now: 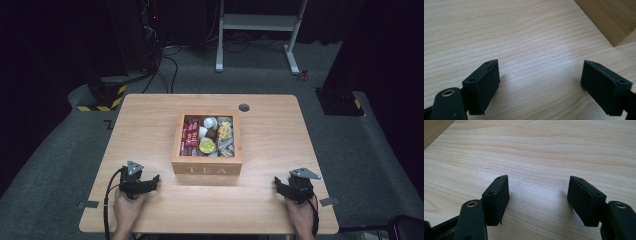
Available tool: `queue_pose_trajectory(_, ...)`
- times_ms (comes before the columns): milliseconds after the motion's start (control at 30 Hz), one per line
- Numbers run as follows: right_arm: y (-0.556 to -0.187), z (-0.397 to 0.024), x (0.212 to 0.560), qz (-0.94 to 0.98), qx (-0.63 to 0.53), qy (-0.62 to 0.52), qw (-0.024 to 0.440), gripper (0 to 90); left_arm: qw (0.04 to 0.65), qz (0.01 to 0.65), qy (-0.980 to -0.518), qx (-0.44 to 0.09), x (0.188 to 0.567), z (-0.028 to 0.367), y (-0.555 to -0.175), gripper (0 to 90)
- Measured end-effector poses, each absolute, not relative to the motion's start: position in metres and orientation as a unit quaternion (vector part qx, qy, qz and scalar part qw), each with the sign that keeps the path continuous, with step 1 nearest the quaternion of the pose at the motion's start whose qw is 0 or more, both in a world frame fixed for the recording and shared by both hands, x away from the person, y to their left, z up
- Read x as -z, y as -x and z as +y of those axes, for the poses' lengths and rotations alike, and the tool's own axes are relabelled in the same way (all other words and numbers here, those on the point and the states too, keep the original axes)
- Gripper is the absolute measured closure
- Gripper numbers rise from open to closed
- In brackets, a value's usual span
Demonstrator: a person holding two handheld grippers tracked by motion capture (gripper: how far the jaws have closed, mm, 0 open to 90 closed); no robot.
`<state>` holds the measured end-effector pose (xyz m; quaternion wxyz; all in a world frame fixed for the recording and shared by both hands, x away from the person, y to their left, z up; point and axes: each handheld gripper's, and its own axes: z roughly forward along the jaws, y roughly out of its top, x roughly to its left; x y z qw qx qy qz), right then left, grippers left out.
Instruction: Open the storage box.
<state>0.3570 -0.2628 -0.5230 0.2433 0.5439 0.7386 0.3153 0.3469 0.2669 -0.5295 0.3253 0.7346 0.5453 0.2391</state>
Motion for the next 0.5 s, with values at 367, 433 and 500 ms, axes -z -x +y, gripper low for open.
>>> queue_pose_trajectory(367, -0.3581, -0.2634, 0.5231, 0.740, -0.315, -0.543, 0.242, 32.2, 0.325, 0.547, -0.734, -0.239, 0.5292, 0.2658, -0.3465, 16.9)
queue_pose_trajectory(433, -0.3580, -0.2633, 0.5230, 0.739, -0.315, -0.544, 0.242, 32.2, 0.325, 0.547, -0.734, -0.239, 0.5292, 0.2658, -0.3465, 16.9)
queue_pose_trajectory(500, -0.3580, -0.2633, 0.5230, 0.739, -0.315, -0.544, 0.242, 32.2, 0.325, 0.547, -0.733, -0.239, 0.5292, 0.2658, -0.3465, 16.9)
